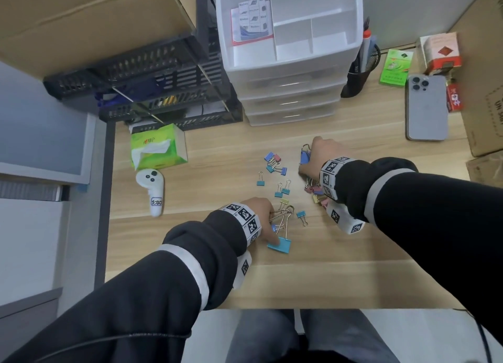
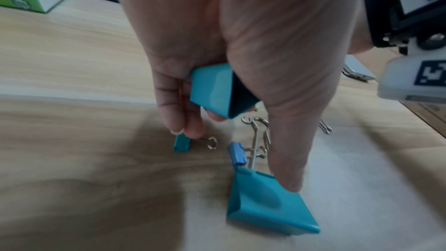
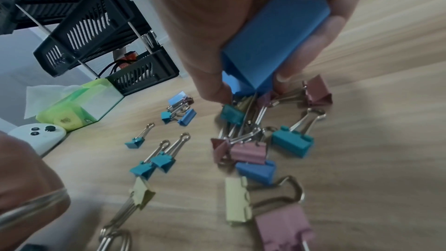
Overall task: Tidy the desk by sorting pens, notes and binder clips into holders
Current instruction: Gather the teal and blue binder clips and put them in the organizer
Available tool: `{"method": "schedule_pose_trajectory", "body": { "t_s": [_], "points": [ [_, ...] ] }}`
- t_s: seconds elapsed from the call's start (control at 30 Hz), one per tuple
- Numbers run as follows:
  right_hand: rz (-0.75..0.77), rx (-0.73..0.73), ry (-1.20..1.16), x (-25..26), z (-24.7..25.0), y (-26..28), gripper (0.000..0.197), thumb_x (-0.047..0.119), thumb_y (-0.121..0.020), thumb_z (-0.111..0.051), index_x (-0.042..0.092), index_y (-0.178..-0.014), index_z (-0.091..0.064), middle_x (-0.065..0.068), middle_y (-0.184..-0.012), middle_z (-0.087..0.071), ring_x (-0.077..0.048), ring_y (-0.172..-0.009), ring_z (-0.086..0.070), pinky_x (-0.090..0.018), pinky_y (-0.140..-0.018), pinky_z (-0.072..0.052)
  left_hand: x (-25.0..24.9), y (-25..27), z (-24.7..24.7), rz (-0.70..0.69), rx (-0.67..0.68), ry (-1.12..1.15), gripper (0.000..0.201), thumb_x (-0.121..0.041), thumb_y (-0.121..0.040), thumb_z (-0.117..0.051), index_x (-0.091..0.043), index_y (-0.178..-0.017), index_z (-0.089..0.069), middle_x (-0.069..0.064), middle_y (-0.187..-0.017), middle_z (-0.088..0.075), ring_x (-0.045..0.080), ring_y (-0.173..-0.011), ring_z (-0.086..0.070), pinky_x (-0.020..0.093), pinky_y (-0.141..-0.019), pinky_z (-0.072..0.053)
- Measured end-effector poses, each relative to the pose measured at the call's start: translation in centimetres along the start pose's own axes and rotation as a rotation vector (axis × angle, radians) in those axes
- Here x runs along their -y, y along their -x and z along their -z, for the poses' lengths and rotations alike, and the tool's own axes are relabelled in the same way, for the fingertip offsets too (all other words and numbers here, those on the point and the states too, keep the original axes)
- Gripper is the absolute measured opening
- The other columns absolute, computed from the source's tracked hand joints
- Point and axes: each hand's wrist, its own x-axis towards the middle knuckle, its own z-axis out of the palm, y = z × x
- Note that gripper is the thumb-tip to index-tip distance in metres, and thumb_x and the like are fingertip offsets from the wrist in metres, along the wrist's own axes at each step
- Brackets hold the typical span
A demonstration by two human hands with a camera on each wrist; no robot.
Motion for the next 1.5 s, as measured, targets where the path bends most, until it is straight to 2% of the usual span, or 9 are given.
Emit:
{"method": "schedule_pose_trajectory", "body": {
  "t_s": [0.1,0.27,0.47,0.6,0.77,0.97,1.2,1.33,1.5],
  "points": [
    [-0.043,-0.026,-0.073,-0.6,0.2,0.2,0.038,0.042,-0.083,-0.062,0.013,-0.101,-0.046,-0.002,-0.078,-0.055,-0.025,-0.075,-0.060,-0.032,-0.062,-0.050,-0.5,0.0,-0.2,0.015,0.031,-0.006,0.046,-0.053,-0.064,-0.086,-0.020,-0.086,-0.065,-0.004,-0.079,-0.065,0.016,-0.067,-0.058,0.026,-0.056,-0.045],
    [-0.083,-0.037,-0.212,-1.8,0.7,0.8,0.042,0.035,-0.086,-0.065,0.011,-0.108,-0.040,-0.002,-0.077,-0.049,-0.028,-0.078,-0.060,-0.038,-0.067,-0.054,-1.7,0.0,0.1,0.052,0.055,-0.016,0.070,-0.064,-0.057,-0.087,-0.015,-0.102,-0.067,0.000,-0.096,-0.072,0.019,-0.086,-0.069,0.033,-0.075,-0.059],
    [-0.158,-0.022,-0.272,-2.9,0.8,0.9,0.029,0.027,-0.088,-0.063,0.011,-0.103,-0.043,-0.004,-0.079,-0.050,-0.022,-0.066,-0.053,-0.034,-0.059,-0.045,-2.9,0.3,-0.3,0.130,-0.003,0.014,0.075,-0.069,-0.053,-0.085,-0.014,-0.101,-0.065,0.000,-0.090,-0.068,0.017,-0.081,-0.066,0.030,-0.067,-0.053],
    [-0.218,-0.016,-0.293,-3.7,0.4,0.7,0.020,0.018,-0.084,-0.063,0.011,-0.097,-0.049,-0.008,-0.088,-0.056,-0.021,-0.068,-0.053,-0.033,-0.058,-0.046,-3.7,0.5,-0.8,0.172,-0.024,0.032,0.075,-0.068,-0.053,-0.086,-0.015,-0.100,-0.064,-0.003,-0.080,-0.061,0.015,-0.072,-0.060,0.028,-0.060,-0.048],
    [-0.221,0.002,-0.305,-4.6,-0.1,1.1,0.029,0.027,-0.084,-0.065,0.014,-0.100,-0.045,-0.005,-0.084,-0.053,-0.020,-0.068,-0.053,-0.029,-0.051,-0.038,-4.2,0.4,-1.2,0.201,-0.060,0.030,0.065,-0.060,-0.055,-0.089,-0.017,-0.097,-0.062,-0.002,-0.084,-0.065,0.017,-0.078,-0.064,0.029,-0.062,-0.053],
    [-0.180,0.007,-0.261,-4.4,-0.1,1.1,0.029,0.032,-0.085,-0.065,0.015,-0.101,-0.047,-0.004,-0.081,-0.053,-0.019,-0.067,-0.052,-0.029,-0.053,-0.041,-4.3,0.1,-1.5,0.209,-0.049,0.037,0.049,-0.044,-0.057,-0.087,-0.018,-0.090,-0.063,-0.001,-0.081,-0.064,0.018,-0.078,-0.067,0.028,-0.064,-0.056],
    [-0.149,0.025,-0.132,-3.7,0.2,1.3,0.028,0.027,-0.089,-0.064,0.013,-0.071,-0.048,-0.004,-0.066,-0.053,-0.018,-0.055,-0.048,-0.025,-0.046,-0.032,-4.2,0.2,-1.1,0.211,-0.042,0.055,0.037,-0.032,-0.068,-0.085,-0.015,-0.090,-0.061,0.000,-0.080,-0.062,0.017,-0.071,-0.061,0.027,-0.064,-0.055],
    [-0.149,0.046,-0.114,-3.4,0.3,1.2,0.028,0.024,-0.088,-0.066,0.012,-0.069,-0.049,-0.004,-0.064,-0.053,-0.018,-0.054,-0.048,-0.024,-0.046,-0.036,-3.8,0.6,-0.4,0.185,-0.033,0.113,0.035,-0.027,-0.067,-0.082,-0.013,-0.095,-0.066,0.004,-0.090,-0.071,0.020,-0.082,-0.070,0.031,-0.075,-0.060],
    [-0.152,0.066,-0.120,-3.4,0.6,1.2,0.028,0.025,-0.087,-0.066,0.012,-0.069,-0.050,-0.004,-0.063,-0.053,-0.018,-0.054,-0.049,-0.024,-0.045,-0.035,-3.1,1.2,0.7,0.137,-0.041,0.266,0.033,-0.020,-0.066,-0.084,-0.010,-0.093,-0.068,0.007,-0.088,-0.074,0.023,-0.081,-0.074,0.038,-0.078,-0.063]
  ]
}}
